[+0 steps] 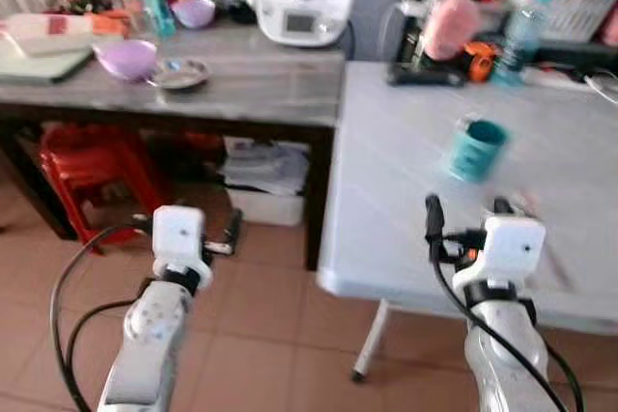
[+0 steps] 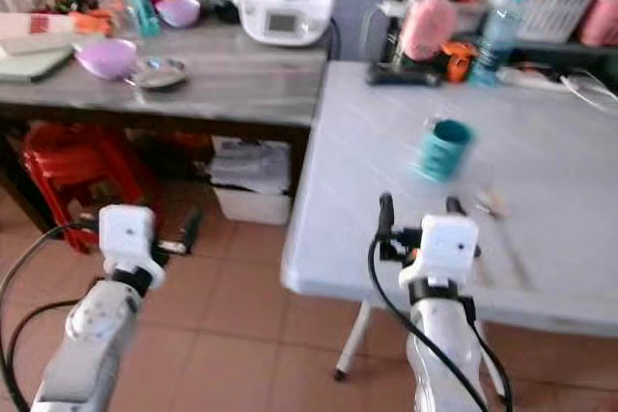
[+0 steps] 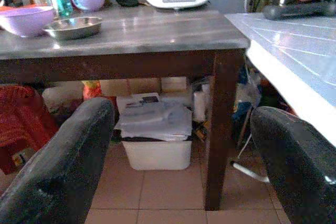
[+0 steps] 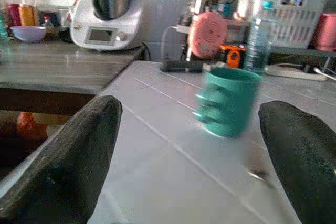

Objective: Setting the table

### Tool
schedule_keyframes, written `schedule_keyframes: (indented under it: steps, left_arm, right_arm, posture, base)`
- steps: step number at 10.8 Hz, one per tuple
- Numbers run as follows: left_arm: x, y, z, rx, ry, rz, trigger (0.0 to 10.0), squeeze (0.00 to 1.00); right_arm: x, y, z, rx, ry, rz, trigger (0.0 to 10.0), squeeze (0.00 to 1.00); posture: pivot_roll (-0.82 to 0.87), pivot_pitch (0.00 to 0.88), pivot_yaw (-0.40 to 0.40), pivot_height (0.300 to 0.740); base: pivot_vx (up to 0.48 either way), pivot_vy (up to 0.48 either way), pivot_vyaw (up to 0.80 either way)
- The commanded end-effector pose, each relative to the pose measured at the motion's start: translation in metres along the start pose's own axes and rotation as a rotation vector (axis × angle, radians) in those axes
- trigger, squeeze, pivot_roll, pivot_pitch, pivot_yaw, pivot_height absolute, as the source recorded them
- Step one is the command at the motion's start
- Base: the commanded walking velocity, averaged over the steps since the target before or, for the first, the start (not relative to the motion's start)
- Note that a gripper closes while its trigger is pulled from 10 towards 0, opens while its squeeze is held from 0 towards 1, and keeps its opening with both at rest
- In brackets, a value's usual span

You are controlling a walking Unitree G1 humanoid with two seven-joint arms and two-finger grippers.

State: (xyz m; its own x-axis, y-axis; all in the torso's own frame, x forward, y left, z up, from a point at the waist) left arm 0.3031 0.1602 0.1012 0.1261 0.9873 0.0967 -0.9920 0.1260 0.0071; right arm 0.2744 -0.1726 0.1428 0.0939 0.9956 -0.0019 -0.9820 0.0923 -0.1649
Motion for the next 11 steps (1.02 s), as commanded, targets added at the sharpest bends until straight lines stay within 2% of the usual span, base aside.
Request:
schedule_keyframes:
  steps: [1, 4, 8, 9, 11]
  left_arm:
    - [-0.009, -0.002, 0.001, 0.003, 0.003, -0.033, 10.0, 0.00]
    - [-0.012, -0.005, 0.003, -0.002, 0.004, -0.049, 10.0, 0.00]
    - [-0.016, -0.010, 0.007, -0.029, 0.019, -0.073, 10.0, 0.00]
    - [-0.023, -0.018, 0.012, -0.053, 0.028, -0.124, 10.0, 0.00]
    - [-0.037, -0.023, 0.014, -0.069, 0.002, -0.210, 10.0, 0.00]
  right_arm:
    - [-0.006, 0.000, 0.002, -0.005, 0.014, -0.015, 10.0, 0.00]
    - [-0.009, -0.005, 0.001, -0.002, 0.008, -0.039, 10.0, 0.00]
    - [-0.006, -0.015, 0.000, -0.014, 0.004, -0.048, 10.0, 0.00]
    - [-0.010, -0.024, 0.002, -0.033, 0.008, -0.070, 10.0, 0.00]
    - [-0.009, -0.030, 0.001, -0.027, 0.001, -0.075, 10.0, 0.00]
  posture:
    - [0.05, 0.046, 0.022, 0.740]
    - [0.05, 0.046, 0.027, 0.740]
    - [0.05, 0.040, 0.028, 0.740]
    - [0.04, 0.057, 0.040, 0.740]
    - [0.04, 0.069, 0.029, 0.740]
  base:
    - [0.000, -0.315, 0.00]
    - [0.000, -0.316, 0.00]
    - [0.000, 0.000, 0.00]
    - [0.000, 0.000, 0.00]
    - [0.000, 0.000, 0.00]
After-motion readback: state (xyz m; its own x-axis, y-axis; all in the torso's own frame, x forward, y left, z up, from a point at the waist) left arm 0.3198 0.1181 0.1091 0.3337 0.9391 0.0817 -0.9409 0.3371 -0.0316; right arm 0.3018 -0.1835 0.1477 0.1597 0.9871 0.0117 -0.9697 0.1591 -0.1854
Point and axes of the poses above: a point about 5 cm out from each wrist's last joint towards the gripper, its own y axis pointing back from the gripper into the wrist, its own z axis along the axis of the wrist's last joint, x = y × z, the point moved 3 cm from there along -y, pointing out of the wrist towards the gripper, and after that the axes turned 3 degrees about -y, right-handed, at the moved point
